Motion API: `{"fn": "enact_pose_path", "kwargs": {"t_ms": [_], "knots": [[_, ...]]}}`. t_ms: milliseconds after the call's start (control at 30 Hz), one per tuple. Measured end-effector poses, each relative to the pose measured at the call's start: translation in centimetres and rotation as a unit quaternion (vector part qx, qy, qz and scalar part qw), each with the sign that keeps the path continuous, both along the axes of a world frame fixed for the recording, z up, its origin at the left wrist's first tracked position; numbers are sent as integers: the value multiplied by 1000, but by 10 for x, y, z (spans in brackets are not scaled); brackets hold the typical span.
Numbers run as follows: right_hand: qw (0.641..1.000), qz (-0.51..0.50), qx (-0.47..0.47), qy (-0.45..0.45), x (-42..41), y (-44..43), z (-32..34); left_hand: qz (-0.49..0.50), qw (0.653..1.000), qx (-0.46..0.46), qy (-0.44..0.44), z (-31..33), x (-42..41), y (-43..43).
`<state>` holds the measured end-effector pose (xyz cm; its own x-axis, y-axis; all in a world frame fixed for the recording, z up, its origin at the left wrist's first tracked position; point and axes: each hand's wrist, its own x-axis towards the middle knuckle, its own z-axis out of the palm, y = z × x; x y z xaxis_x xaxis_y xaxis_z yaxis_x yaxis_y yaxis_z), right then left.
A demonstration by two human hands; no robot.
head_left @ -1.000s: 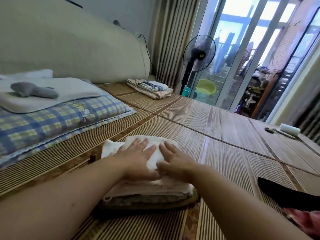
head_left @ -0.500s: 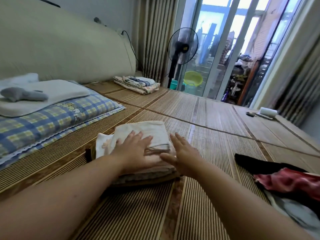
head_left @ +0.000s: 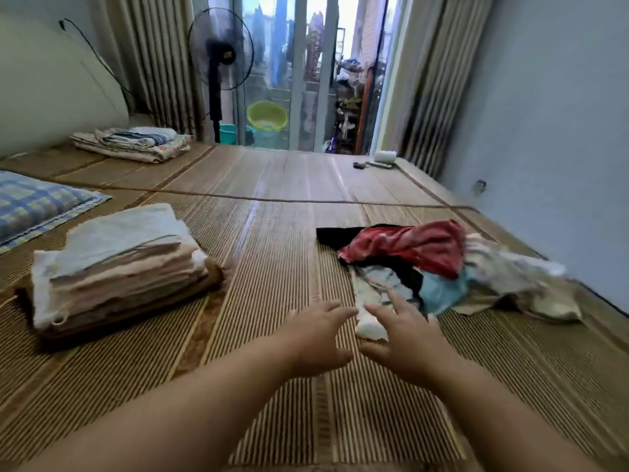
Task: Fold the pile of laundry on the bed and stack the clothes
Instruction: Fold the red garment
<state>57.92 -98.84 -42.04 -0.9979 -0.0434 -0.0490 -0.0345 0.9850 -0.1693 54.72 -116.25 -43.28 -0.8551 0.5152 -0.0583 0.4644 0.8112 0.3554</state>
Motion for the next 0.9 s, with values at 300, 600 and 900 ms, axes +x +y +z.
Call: {"fn": "enact_pose_path", "kwargs": {"t_ms": [300,600,900], "knots": [[990,-112,-77,-49,-5,80,-24,-58,995,-72,-27,-27,-8,99],[971,-170,-162,44,-38,123,-76,-31,998,-50,19,-11,-109,161],[972,-184,-119,81,-59,129,-99,-117,987,-107,27,-11,-144,250]]}}
